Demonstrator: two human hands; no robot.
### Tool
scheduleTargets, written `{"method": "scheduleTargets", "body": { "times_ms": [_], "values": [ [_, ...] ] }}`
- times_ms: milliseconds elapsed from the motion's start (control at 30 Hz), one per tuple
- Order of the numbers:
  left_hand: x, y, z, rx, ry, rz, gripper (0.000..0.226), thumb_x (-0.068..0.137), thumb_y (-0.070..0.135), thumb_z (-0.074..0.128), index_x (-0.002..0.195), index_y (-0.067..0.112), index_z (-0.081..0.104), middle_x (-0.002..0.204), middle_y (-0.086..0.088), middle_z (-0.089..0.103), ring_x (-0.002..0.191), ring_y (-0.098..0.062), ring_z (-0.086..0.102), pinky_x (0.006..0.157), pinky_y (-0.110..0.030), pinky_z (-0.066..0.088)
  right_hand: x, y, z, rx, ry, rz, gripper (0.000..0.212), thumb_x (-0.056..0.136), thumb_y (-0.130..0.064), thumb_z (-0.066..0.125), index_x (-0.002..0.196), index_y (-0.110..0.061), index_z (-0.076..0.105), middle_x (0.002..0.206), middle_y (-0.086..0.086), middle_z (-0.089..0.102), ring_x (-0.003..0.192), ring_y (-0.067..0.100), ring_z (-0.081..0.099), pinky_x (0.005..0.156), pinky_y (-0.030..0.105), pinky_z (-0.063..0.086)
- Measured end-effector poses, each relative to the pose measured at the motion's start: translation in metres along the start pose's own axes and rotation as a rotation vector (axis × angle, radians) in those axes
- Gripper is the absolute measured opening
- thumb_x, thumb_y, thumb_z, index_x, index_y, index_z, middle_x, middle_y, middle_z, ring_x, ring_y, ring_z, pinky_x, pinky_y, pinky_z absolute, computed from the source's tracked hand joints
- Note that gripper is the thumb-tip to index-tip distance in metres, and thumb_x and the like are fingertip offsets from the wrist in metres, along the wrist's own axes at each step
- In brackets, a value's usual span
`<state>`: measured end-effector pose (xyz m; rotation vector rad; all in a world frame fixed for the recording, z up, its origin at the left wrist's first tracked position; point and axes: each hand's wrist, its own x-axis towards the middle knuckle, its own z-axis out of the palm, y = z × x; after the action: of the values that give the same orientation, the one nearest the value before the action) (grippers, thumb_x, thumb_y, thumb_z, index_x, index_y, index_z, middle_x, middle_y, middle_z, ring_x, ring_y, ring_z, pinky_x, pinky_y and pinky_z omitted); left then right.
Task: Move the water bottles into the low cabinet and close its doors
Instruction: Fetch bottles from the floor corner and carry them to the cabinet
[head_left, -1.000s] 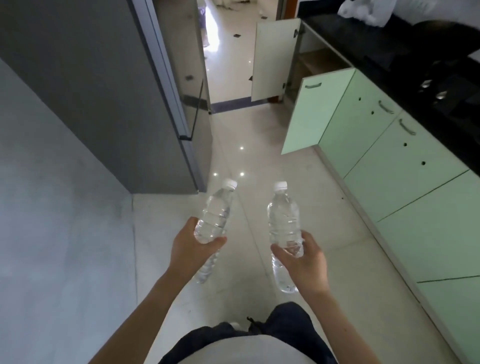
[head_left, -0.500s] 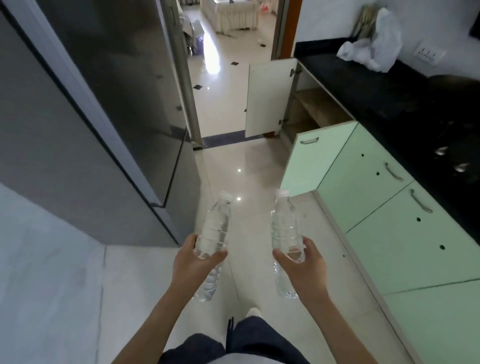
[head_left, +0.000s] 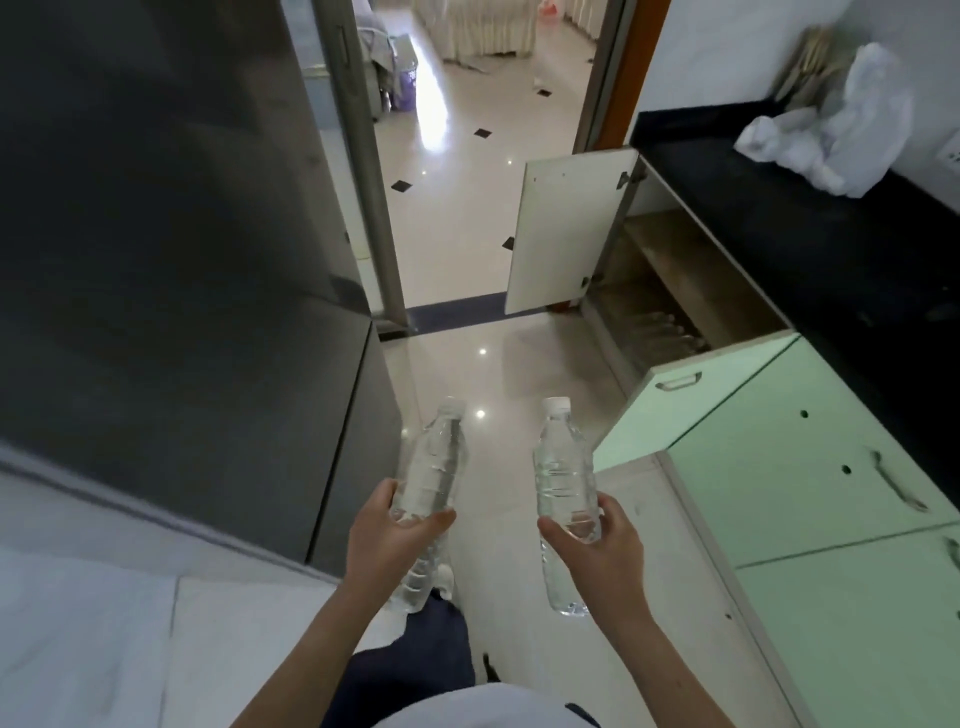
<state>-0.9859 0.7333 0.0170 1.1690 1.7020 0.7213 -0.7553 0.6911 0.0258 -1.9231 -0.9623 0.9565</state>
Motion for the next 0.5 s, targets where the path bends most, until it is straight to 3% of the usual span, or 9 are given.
{"method": "scheduleTargets", "body": {
  "times_ms": [100, 200, 367, 500],
  "values": [
    [0.073, 0.041, -0.010, -0.026, -0.059, 0.027, 0.040, 0.069, 0.029, 0.087, 0.095, 0.018, 0.059, 0.086, -0.002, 0.068, 0.074, -0.020, 0.068, 0.056, -0.024, 0.054, 0.055, -0.042, 0.023, 0.025, 0.036, 0.009, 0.039, 0.067, -0.025, 0.087, 0.100, -0.020, 0.066, 0.082, -0.006, 0.073, 0.068, 0.001, 0.067, 0.060, 0.014, 0.050],
    [0.142, 0.089, -0.016, -0.046, -0.067, 0.063, 0.047, 0.062, 0.043, 0.088, 0.095, 0.023, 0.060, 0.085, 0.001, 0.069, 0.075, -0.020, 0.069, 0.060, -0.033, 0.055, 0.107, -0.078, 0.035, 0.032, 0.089, -0.004, 0.040, 0.067, -0.031, 0.087, 0.100, -0.025, 0.065, 0.080, -0.008, 0.073, 0.069, 0.002, 0.069, 0.066, 0.028, 0.057],
    [0.226, 0.151, 0.003, -0.101, -0.095, 0.071, 0.038, 0.071, 0.027, 0.086, 0.099, 0.020, 0.062, 0.086, -0.002, 0.072, 0.076, -0.020, 0.071, 0.063, -0.032, 0.053, 0.187, -0.110, 0.035, 0.068, 0.175, 0.011, 0.035, 0.070, -0.027, 0.086, 0.097, -0.028, 0.063, 0.081, -0.009, 0.072, 0.068, -0.001, 0.068, 0.057, 0.014, 0.051],
    [0.285, 0.176, 0.040, -0.047, -0.155, 0.068, 0.036, 0.070, 0.026, 0.087, 0.093, 0.026, 0.059, 0.086, 0.003, 0.070, 0.077, -0.015, 0.069, 0.062, -0.027, 0.053, 0.258, -0.113, 0.031, 0.084, 0.223, 0.072, 0.039, 0.068, -0.030, 0.087, 0.098, -0.026, 0.064, 0.083, -0.008, 0.073, 0.070, 0.001, 0.068, 0.067, 0.027, 0.057]
  ]
}}
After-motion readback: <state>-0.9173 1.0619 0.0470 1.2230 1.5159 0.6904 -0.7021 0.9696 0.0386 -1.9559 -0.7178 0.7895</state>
